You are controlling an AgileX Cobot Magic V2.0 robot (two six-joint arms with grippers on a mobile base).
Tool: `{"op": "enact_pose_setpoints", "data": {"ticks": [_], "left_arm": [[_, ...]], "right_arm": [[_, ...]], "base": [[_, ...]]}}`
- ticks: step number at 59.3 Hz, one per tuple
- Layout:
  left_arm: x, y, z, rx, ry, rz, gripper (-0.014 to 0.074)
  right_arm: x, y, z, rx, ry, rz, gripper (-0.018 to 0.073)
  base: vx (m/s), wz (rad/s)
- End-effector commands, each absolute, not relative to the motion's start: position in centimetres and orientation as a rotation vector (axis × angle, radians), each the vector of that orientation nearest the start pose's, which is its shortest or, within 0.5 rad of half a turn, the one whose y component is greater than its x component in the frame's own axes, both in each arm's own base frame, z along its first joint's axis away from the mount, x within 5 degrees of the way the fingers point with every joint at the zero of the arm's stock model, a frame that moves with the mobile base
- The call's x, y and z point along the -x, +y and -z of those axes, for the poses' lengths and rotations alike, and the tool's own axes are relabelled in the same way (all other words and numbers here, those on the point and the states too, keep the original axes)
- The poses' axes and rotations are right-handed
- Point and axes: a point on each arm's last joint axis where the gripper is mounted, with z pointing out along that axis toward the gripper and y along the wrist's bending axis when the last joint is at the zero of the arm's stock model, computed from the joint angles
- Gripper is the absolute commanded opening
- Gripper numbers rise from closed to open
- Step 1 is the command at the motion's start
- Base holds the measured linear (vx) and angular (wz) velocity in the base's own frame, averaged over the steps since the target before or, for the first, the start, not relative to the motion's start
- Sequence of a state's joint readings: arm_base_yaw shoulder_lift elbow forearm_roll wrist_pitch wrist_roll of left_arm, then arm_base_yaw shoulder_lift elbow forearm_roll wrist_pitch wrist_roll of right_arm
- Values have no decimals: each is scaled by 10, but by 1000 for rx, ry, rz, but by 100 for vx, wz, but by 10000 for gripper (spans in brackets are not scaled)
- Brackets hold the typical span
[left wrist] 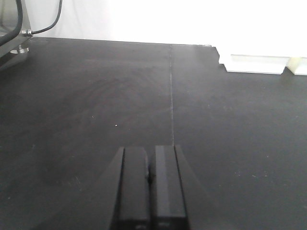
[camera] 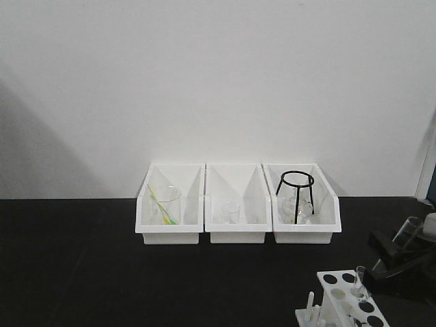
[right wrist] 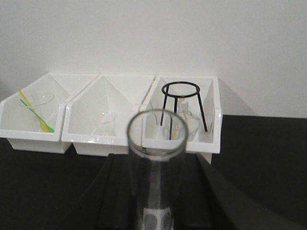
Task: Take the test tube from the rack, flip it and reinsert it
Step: 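Lower the held test tube into a hole of the white rack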
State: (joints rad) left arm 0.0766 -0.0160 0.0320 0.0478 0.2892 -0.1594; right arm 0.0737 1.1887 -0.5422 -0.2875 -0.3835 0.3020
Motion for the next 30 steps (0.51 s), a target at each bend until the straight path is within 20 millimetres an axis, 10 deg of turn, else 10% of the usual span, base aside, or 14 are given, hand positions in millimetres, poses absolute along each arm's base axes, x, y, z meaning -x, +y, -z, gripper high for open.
{"op": "enact_pose_setpoints", "data": {"ticks": [1,30], "left_arm": [[-55,5,-186,164,1683,28,-6],[-55,5,-186,164,1683,28,-6]], "right_arm": [[-240,28,-290,112,1672,-187,134],[-248,39,-269,231,1774,-257,134]], "base": [[0,0],[0,0]]}}
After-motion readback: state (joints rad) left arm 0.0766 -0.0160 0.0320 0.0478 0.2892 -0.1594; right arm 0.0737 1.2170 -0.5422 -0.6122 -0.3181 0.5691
